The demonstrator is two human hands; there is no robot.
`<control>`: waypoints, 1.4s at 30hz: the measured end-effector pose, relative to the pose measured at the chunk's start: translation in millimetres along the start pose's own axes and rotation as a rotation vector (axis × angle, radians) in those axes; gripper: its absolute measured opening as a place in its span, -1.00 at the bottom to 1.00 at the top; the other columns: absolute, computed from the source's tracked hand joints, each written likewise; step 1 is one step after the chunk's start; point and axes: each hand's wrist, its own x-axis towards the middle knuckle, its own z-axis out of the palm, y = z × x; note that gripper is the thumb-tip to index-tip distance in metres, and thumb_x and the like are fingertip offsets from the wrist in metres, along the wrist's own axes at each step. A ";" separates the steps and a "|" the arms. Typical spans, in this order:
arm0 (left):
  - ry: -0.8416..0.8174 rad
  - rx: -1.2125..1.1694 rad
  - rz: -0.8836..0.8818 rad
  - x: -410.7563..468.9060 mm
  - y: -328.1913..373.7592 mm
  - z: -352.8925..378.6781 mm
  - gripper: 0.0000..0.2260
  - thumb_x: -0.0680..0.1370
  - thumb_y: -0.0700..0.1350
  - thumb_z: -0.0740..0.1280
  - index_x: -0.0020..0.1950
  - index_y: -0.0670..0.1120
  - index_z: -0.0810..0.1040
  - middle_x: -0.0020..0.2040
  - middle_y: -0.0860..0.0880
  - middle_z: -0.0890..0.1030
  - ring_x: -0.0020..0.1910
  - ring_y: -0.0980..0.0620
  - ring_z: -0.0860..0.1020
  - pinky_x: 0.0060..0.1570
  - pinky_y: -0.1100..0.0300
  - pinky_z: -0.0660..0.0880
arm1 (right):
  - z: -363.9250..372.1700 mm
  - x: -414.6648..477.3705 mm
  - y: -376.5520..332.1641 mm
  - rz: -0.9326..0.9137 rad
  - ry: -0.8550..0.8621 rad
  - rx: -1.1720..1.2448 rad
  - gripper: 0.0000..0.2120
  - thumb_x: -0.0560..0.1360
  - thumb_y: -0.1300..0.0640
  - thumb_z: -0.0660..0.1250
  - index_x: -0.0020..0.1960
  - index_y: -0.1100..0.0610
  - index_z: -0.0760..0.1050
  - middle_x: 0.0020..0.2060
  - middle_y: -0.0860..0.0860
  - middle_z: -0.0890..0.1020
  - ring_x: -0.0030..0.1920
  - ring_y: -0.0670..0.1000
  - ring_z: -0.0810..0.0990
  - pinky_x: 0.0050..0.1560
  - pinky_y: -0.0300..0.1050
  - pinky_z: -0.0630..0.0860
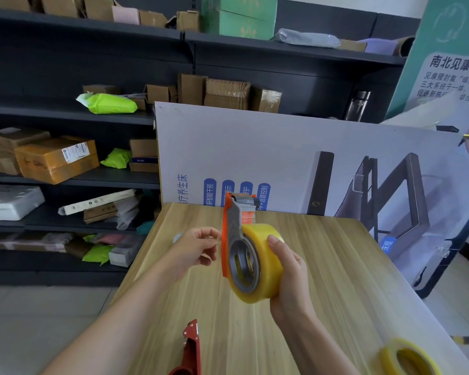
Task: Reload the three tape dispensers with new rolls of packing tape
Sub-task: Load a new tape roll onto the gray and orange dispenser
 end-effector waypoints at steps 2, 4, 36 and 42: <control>-0.040 -0.093 -0.019 -2.0 -9.1 9.2 -0.77 0.57 -0.32 0.21 -0.17 -0.12 0.60 -0.34 -0.09 0.57 -0.43 0.07 0.52 -0.41 0.23 0.47 | -0.9 1.4 2.0 -0.001 0.019 -0.007 -0.53 0.28 -0.06 0.47 0.01 0.28 0.62 -0.18 0.20 0.71 -0.24 0.12 0.70 -0.14 0.09 0.63; -0.073 -0.169 -0.036 -4.2 -16.9 17.7 -0.75 0.57 -0.30 0.21 -0.18 -0.09 0.63 -0.33 -0.09 0.60 -0.40 0.06 0.54 -0.36 0.19 0.48 | -1.4 2.1 4.1 0.001 0.043 -0.005 -0.55 0.24 -0.06 0.52 -0.04 0.26 0.64 -0.22 0.18 0.71 -0.26 0.10 0.70 -0.19 0.04 0.63; 0.154 -0.472 -0.816 -79.0 -197.9 115.2 -0.88 0.50 -0.17 0.39 -0.20 -0.20 0.59 -0.46 -0.07 0.56 -0.38 -0.02 0.47 -0.40 0.17 0.38 | -80.6 -21.6 147.1 0.688 0.296 -0.264 -0.63 0.44 -0.12 0.34 0.13 0.09 0.48 0.01 0.14 0.61 -0.06 0.12 0.61 -0.26 -0.07 0.48; 0.143 -0.493 -1.021 -100.7 -230.3 133.7 -0.85 0.55 -0.19 0.31 -0.21 -0.19 0.51 -0.38 -0.09 0.51 -0.38 0.00 0.44 -0.37 0.16 0.37 | -108.2 -46.6 176.7 0.764 0.231 -0.320 -0.77 0.47 -0.06 0.38 -0.01 0.06 0.48 -0.10 0.09 0.65 -0.15 0.06 0.64 -0.29 -0.10 0.50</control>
